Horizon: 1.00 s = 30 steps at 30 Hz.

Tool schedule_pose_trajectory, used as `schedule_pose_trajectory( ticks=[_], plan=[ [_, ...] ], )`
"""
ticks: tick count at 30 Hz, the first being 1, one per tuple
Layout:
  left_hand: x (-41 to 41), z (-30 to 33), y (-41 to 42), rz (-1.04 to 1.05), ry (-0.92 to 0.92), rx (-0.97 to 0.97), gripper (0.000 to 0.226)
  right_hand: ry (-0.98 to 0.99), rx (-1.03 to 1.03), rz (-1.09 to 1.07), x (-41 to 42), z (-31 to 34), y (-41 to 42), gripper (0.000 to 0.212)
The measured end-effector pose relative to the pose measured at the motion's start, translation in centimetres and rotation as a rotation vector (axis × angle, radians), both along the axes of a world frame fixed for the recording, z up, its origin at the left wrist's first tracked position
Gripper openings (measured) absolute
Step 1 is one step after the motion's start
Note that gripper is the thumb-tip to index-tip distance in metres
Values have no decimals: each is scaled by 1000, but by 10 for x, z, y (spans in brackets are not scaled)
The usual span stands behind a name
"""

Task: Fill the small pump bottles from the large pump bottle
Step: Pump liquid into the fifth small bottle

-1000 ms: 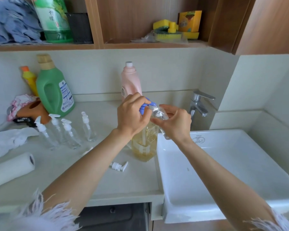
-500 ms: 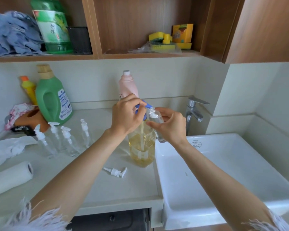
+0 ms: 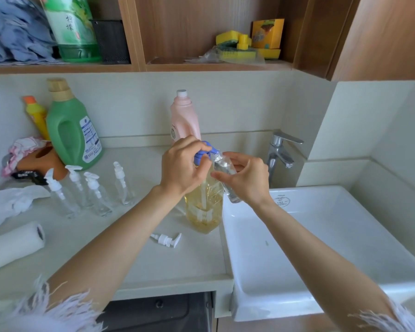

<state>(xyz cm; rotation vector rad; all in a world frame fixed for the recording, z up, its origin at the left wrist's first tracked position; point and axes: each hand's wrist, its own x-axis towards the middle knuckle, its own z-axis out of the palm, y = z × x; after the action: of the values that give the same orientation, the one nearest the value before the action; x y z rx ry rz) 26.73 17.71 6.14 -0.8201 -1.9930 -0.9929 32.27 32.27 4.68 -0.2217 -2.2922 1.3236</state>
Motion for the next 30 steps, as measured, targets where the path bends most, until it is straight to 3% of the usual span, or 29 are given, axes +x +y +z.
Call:
schedule_pose_trajectory(
  ticks=[11, 30],
  plan=[
    [2, 32, -4, -20, -107, -35, 38, 39, -51, 16, -4, 0, -2, 53],
    [5, 6, -1, -14, -18, -17, 28, 37, -96, 24, -2, -2, -2, 48]
  ],
)
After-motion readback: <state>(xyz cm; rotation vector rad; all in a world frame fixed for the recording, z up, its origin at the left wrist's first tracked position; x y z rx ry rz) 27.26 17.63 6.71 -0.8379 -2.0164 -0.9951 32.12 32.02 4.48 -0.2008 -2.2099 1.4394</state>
